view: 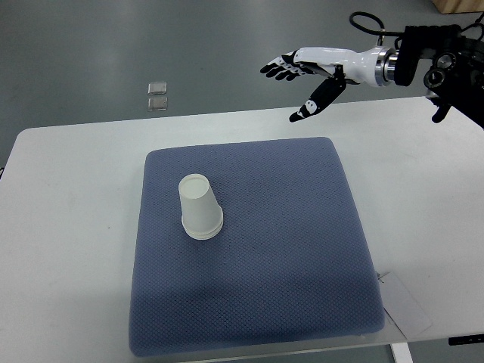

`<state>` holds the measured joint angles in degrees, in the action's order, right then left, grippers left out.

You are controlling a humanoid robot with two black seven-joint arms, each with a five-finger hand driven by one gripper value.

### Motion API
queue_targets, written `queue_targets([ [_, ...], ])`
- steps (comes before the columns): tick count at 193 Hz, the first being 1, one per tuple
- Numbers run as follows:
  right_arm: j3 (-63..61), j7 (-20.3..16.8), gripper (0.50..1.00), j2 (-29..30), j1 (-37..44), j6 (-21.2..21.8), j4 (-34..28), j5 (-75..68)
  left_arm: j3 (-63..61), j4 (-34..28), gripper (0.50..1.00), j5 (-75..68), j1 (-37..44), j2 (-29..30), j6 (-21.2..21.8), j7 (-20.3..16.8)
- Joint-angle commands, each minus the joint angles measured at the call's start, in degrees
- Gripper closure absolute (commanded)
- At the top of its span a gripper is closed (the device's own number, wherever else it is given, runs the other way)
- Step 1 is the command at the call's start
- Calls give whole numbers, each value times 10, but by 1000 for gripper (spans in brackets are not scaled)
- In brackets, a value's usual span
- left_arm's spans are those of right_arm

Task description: Stack paper cups

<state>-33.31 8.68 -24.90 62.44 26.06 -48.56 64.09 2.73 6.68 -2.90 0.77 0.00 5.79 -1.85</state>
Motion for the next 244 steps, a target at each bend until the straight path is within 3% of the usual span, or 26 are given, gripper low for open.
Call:
queue_targets([
  [1, -13, -1, 605, -1, -21, -32, 37, -42, 0, 0, 500, 0, -1, 0, 0, 0],
  [17, -25, -1, 605, 4, -64, -82, 74, -119, 0, 0, 500, 0, 0, 0, 0, 0],
  [51, -25, -2, 605, 7, -110, -168, 89, -248, 0, 0, 500, 0, 0, 0, 0, 0],
  [110, -23, -24, 605, 11, -139, -236, 89, -437, 1, 0, 500, 0, 0, 0, 0, 0],
  [244, -25, -6, 585, 51, -189, -237, 86, -440, 0, 0, 500, 0, 0, 0, 0, 0],
])
